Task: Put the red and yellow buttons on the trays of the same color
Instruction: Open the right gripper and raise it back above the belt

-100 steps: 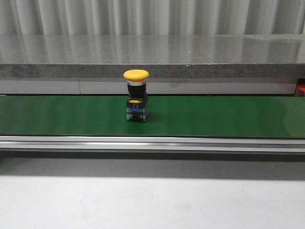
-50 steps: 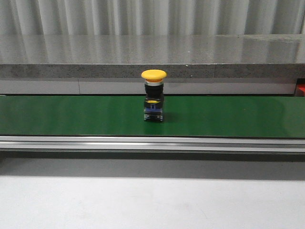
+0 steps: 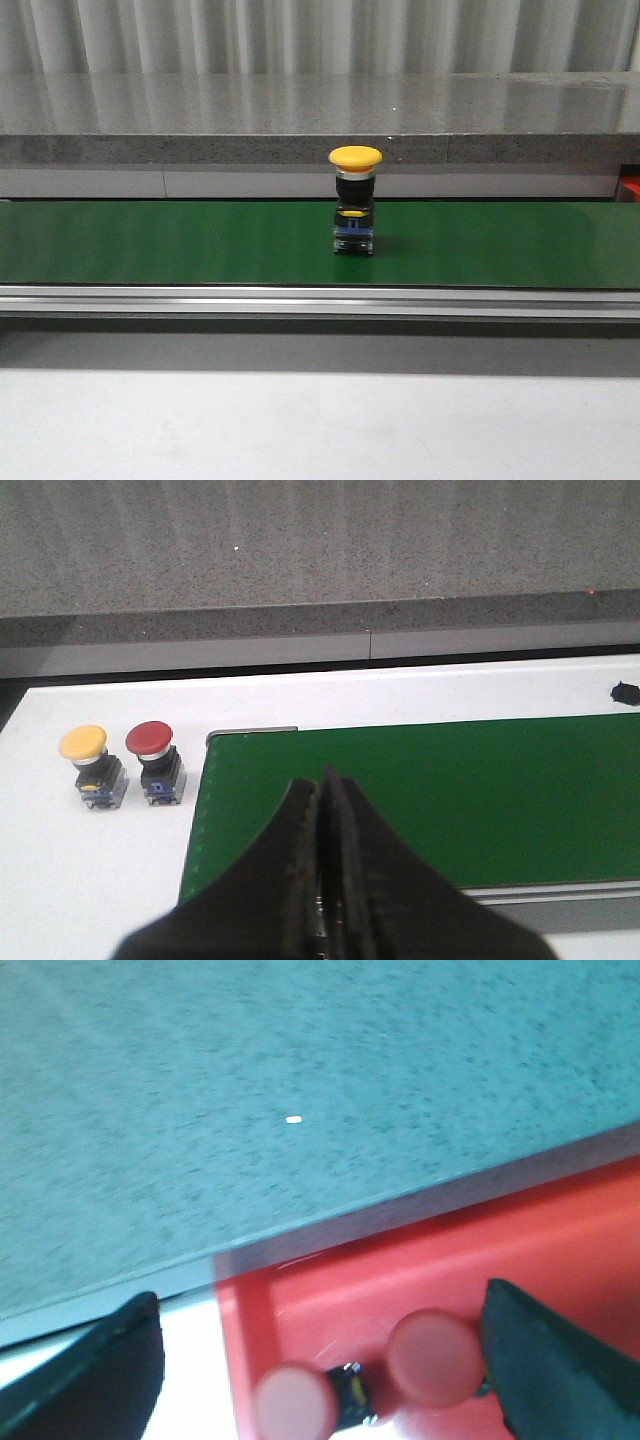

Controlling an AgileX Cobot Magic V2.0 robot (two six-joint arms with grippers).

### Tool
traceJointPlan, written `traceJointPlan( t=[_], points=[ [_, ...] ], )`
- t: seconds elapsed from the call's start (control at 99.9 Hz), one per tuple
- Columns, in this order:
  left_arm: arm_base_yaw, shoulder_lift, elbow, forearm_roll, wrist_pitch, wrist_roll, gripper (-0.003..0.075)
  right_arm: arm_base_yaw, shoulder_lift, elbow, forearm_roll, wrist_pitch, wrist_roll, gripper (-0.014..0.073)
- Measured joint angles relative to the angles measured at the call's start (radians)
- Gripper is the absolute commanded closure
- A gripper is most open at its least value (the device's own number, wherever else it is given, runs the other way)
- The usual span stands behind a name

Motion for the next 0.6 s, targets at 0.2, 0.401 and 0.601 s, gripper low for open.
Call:
traceJointPlan(
  t=[0.2,0.401,0.601],
  points=[
    [0.000,0.000,0.000,0.000,0.000,0.000,0.0741,0.000,-0.147,0.069,0.000,0.094,-0.022,-0.0041],
    [0.000,0.000,0.000,0.000,0.000,0.000,0.0741,0.016,-0.359,0.282,0.000,0.117,-0.072,-0.0041],
    [0.000,0.000,0.000,0.000,0.000,0.000,0.0741,0.087,-0.545,0.496,0.000,0.129,-0.097,-0.0041]
  ],
)
